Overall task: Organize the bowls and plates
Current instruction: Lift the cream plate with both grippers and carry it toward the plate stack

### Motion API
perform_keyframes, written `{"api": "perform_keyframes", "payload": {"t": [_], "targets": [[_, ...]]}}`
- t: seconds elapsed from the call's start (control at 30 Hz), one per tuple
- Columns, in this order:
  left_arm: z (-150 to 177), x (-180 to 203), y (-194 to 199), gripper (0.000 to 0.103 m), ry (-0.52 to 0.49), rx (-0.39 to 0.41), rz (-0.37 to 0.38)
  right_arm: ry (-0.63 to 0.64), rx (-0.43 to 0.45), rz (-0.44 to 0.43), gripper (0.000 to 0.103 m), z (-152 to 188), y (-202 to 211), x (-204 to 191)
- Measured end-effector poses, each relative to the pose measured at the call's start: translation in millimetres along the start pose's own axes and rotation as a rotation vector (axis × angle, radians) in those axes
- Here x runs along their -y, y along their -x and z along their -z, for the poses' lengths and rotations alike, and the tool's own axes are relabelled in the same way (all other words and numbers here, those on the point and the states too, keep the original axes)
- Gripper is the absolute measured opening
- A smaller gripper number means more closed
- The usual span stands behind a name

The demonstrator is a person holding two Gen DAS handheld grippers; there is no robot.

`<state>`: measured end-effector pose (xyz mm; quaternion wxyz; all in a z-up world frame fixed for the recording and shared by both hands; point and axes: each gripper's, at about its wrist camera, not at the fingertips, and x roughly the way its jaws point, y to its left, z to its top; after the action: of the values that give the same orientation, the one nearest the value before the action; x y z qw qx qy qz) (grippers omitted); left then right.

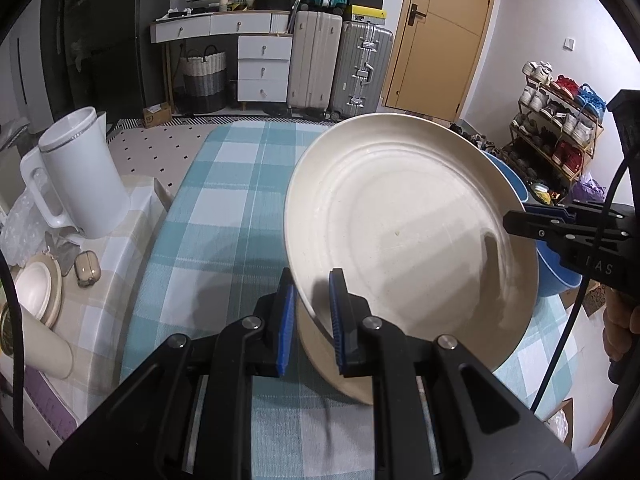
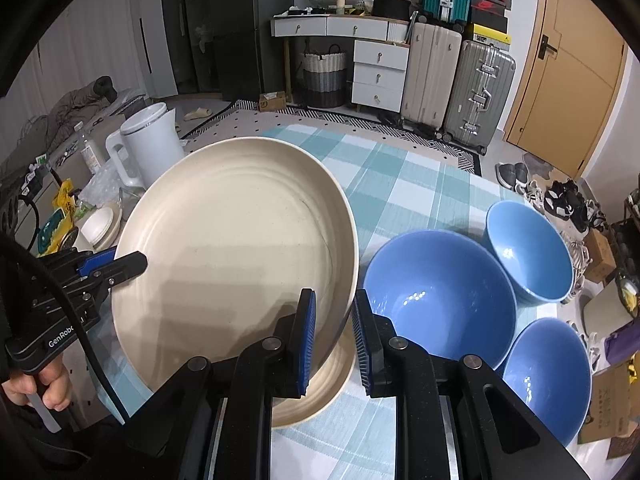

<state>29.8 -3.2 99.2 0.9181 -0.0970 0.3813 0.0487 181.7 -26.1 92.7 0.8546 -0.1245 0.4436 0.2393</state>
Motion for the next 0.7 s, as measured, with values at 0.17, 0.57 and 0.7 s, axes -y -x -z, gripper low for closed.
{"api": "perform_keyframes", "payload": {"t": [0.17, 0.57, 0.7], "targets": [[10.7, -2.4, -6.5, 0.012, -0.001, -0.014, 0.009, -0.006, -0.011, -0.001, 0.019, 7.6, -5.4, -1.7], [23.7, -5.3, -22.7, 0.012, -0.005, -0.038, 0.011, -0.023, -0.023, -0.009, 0.019, 22.7, -18.1, -0.1], [24.8, -4.7, -26.6, 0.012, -0.011, -0.039, 0.008, -0.029, -0.025, -0.011, 0.020, 26.0, -22.5, 0.9]]}}
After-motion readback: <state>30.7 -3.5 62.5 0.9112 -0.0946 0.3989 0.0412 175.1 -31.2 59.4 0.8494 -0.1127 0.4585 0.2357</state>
